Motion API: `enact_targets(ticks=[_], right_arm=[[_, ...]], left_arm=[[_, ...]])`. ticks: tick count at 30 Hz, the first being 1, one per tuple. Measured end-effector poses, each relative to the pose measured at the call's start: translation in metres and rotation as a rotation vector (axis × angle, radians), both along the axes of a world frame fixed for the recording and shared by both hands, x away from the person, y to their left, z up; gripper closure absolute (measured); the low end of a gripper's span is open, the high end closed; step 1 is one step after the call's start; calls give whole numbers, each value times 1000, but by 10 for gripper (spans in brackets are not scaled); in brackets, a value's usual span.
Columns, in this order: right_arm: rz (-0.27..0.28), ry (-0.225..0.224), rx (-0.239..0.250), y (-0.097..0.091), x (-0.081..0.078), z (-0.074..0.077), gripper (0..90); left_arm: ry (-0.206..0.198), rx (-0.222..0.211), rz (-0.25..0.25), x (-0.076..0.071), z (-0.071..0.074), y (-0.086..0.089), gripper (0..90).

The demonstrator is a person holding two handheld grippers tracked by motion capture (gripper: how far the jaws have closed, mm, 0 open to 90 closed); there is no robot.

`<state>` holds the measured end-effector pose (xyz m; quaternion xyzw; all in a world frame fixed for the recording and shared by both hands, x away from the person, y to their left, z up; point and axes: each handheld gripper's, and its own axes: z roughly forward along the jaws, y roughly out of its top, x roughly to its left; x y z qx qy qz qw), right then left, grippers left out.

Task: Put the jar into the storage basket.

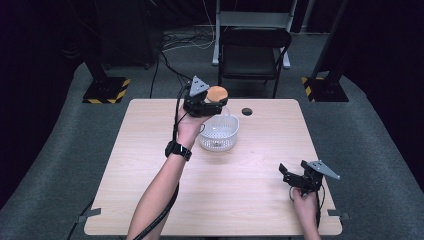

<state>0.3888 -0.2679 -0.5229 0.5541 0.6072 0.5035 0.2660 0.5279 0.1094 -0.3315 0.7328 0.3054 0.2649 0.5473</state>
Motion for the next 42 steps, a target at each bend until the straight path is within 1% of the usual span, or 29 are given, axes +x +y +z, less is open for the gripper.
enact_targets(ticks=[3, 6, 9, 11, 12, 15, 16, 17, 18, 19, 20, 21, 26, 27, 29, 32, 33, 34, 35, 36, 37, 39, 42], right_arm=[[0, 0, 2, 0, 0, 0, 1], [1, 0, 3, 0, 0, 0, 1], [0, 1, 4, 0, 0, 0, 1], [1, 1, 5, 0, 0, 0, 1], [1, 1, 5, 0, 0, 0, 1], [3, 3, 4, 0, 0, 0, 1], [3, 2, 4, 0, 0, 0, 1], [3, 2, 4, 0, 0, 0, 1], [4, 3, 5, -1, 0, 0, 1], [4, 3, 5, -1, 0, 0, 1], [3, 2, 5, -1, 0, 0, 1], [3, 2, 5, -1, 0, 0, 1], [4, 3, 6, -1, 0, 0, 1], [4, 3, 6, -1, 0, 0, 2], [4, 3, 6, -1, 0, 0, 2], [5, 4, 6, -1, 1, 0, 1], [5, 4, 6, -1, 1, 0, 1], [5, 3, 6, -1, 0, 0, 2], [5, 3, 6, -1, 0, 0, 1], [5, 3, 6, -1, 0, 0, 2], [5, 3, 6, -1, 0, 0, 1], [5, 3, 6, -1, 0, 0, 2], [5, 3, 7, -1, 1, 0, 2]], left_arm=[[1, 4, 1, 1, -2, -2, 234], [4, -6, 8, 2, -5, -3, 234], [9, -5, 15, 4, -10, -3, 234], [20, -7, 22, 5, -17, -2, 234], [20, -7, 22, 5, -17, -2, 235], [24, -5, 27, 6, -24, -3, 235], [30, -9, 26, 7, -29, -3, 235], [30, -9, 26, 7, -29, -3, 235], [33, -14, 28, 7, -34, -3, 235], [33, -14, 28, 7, -34, -3, 234], [36, -15, 33, 7, -39, -3, 234], [36, -15, 33, 7, -39, -3, 234], [51, -19, 45, 9, -54, -2, 235], [55, -22, 49, 10, -58, -2, 234], [55, -22, 49, 10, -60, -1, 234], [57, -27, 55, 10, -69, -2, 235], [57, -27, 55, 10, -69, -2, 235], [55, -28, 59, 10, -74, -2, 234], [55, -28, 59, 10, -74, -2, 235], [54, -33, 63, 10, -79, -2, 235], [54, -33, 63, 10, -79, -2, 234], [54, -39, 66, 10, -83, -3, 235], [58, -33, 73, 11, -90, -4, 235]])
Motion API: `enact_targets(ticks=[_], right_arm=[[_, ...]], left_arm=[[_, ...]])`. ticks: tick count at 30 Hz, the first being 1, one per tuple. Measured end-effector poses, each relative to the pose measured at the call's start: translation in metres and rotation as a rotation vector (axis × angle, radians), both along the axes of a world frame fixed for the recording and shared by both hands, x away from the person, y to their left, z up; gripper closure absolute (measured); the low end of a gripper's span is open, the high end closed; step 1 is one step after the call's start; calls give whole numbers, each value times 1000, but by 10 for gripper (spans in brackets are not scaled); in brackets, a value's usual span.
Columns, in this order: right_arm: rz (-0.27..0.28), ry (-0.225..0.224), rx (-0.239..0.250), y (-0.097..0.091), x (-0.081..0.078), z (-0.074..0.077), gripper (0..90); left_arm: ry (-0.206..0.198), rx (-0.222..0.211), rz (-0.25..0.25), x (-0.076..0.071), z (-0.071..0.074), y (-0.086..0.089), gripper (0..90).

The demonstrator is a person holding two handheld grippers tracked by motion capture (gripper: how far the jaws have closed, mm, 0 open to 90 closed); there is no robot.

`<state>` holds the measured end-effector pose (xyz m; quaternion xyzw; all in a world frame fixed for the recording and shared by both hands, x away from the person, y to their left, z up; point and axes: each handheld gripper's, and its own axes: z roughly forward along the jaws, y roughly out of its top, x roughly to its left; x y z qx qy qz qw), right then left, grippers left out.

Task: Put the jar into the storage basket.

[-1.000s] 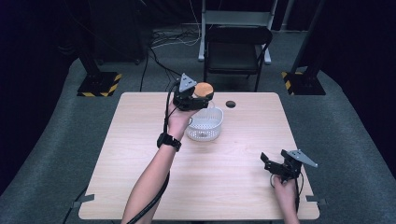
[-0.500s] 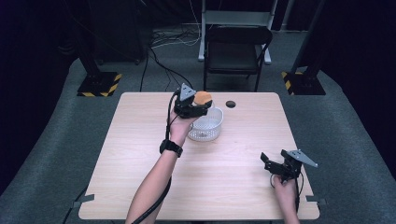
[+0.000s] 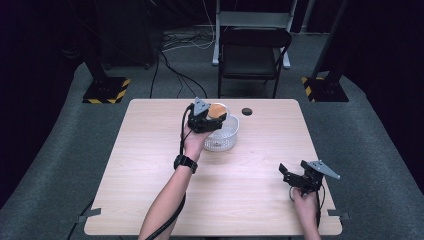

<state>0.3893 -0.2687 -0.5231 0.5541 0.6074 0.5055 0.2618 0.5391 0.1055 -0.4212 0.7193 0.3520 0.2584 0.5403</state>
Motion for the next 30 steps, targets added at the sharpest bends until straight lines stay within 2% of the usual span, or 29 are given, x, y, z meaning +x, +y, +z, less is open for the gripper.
enact_targets(ticks=[16, 25, 30], right_arm=[[1, 0, 3, 0, 0, 0, 1], [2, 0, 3, 0, 0, 0, 2], [3, 0, 1, 0, 0, 0, 2]], left_arm=[[-13, 2, 8, 0, -18, -4, 234], [-8, -1, 6, 1, -18, -5, 233], [-5, 15, 8, 0, -17, -6, 231]])
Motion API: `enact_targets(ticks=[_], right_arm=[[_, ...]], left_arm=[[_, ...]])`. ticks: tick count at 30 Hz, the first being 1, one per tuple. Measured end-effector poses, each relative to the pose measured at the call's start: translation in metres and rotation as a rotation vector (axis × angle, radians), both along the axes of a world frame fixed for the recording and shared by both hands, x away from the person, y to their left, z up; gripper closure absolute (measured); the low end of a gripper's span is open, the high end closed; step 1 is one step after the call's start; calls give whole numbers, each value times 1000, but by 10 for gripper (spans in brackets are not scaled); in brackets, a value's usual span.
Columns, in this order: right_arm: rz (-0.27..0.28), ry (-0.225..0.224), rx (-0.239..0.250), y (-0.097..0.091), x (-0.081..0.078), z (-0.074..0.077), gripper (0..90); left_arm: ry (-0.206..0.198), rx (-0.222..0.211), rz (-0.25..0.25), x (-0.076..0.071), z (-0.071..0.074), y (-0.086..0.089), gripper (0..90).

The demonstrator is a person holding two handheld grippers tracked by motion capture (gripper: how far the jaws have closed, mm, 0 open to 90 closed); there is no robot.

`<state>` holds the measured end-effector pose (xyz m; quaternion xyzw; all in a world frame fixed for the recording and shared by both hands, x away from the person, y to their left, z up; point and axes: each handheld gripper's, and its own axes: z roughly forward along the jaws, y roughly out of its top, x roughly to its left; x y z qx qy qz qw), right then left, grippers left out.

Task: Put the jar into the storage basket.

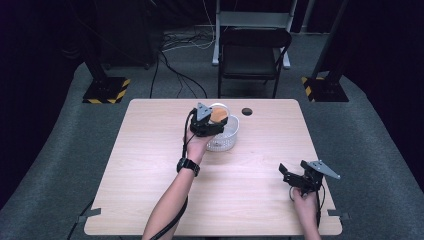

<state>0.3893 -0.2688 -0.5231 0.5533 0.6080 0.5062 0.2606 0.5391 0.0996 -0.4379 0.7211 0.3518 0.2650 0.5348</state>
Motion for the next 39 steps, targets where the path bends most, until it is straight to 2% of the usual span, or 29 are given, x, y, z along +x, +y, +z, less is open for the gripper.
enact_targets(ticks=[6, 11, 13, 15, 19, 21, 26, 29, 30, 34, 39], right_arm=[[-1, 0, -1, 0, 0, 0, 2], [-1, -1, 0, 0, 0, 0, 2], [-1, 0, 0, 0, 0, 0, 2], [1, 0, -1, 0, 0, 0, 2], [1, -1, 2, 0, 0, 0, 2], [0, 0, 4, 0, 0, 0, 2], [2, -3, -6, 1, 0, 0, 2], [0, -6, -8, 1, -1, 0, 2], [-1, -7, -10, 1, -1, 0, 2], [-1, -6, -11, 1, -1, 0, 2], [-2, -2, -11, 1, 0, 0, 2]], left_arm=[[5, 0, 0, 0, 0, 1, 229], [18, 17, -19, 1, 3, -1, 170], [10, 35, -12, -1, 6, -1, 128], [25, 13, -13, -3, 13, 2, 87], [24, 12, -21, -8, 21, 7, 56], [22, 20, -29, -12, 26, 12, 50], [13, -7, -56, -28, 39, 30, 36], [10, -9, -69, -38, 43, 42, 29], [10, -9, -69, -38, 43, 42, 26], [0, 17, -93, -56, 42, 59, 24], [-6, -12, -105, -71, 34, 78, 24]])
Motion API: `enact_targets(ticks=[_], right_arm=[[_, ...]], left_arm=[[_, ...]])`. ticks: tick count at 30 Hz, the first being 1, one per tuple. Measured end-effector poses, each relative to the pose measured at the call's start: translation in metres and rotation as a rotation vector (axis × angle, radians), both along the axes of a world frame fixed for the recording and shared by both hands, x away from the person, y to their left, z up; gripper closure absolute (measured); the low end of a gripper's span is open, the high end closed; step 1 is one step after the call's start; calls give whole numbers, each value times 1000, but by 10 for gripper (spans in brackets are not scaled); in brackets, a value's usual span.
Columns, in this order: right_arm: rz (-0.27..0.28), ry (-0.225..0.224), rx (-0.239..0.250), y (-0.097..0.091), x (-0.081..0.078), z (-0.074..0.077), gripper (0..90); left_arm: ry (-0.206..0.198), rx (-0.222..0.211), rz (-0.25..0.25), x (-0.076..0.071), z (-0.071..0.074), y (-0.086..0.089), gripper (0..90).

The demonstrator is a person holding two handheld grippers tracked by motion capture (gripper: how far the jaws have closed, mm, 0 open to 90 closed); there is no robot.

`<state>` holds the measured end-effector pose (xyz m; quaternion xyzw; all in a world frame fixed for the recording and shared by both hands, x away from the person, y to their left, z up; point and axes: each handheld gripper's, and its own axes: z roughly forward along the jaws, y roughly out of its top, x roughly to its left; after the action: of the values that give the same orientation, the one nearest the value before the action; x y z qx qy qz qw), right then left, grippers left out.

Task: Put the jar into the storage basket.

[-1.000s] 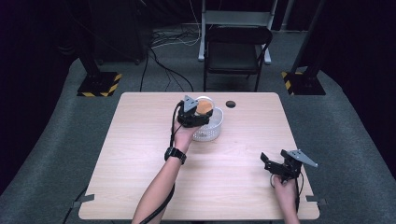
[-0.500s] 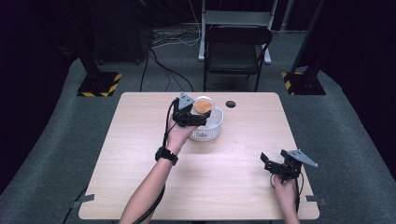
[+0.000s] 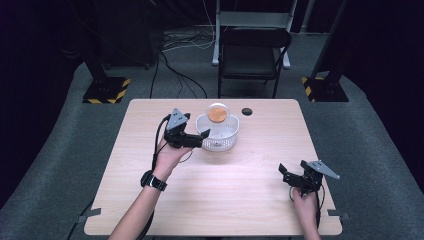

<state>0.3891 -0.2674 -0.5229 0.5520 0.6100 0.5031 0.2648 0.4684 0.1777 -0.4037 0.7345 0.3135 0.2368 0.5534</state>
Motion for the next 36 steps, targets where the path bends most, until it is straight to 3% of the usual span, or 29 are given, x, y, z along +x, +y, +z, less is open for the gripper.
enact_targets(ticks=[6, 9, 20, 22, 36], right_arm=[[-2, 3, 0, 0, 0, 0, 2], [-2, 3, -1, 0, 0, 0, 1], [-1, 5, -4, 0, 1, 0, 2], [-1, 5, -4, 0, 1, 0, 2], [-1, 7, -6, 1, 1, 0, 2]], left_arm=[[-1, 11, 27, -15, -22, 22, 24], [-2, 24, 29, -23, -33, 28, 24], [20, 6, 34, -36, -63, 44, 21], [18, 24, 38, -38, -68, 47, 21], [-6, 46, 71, -53, -93, 60, 24]])
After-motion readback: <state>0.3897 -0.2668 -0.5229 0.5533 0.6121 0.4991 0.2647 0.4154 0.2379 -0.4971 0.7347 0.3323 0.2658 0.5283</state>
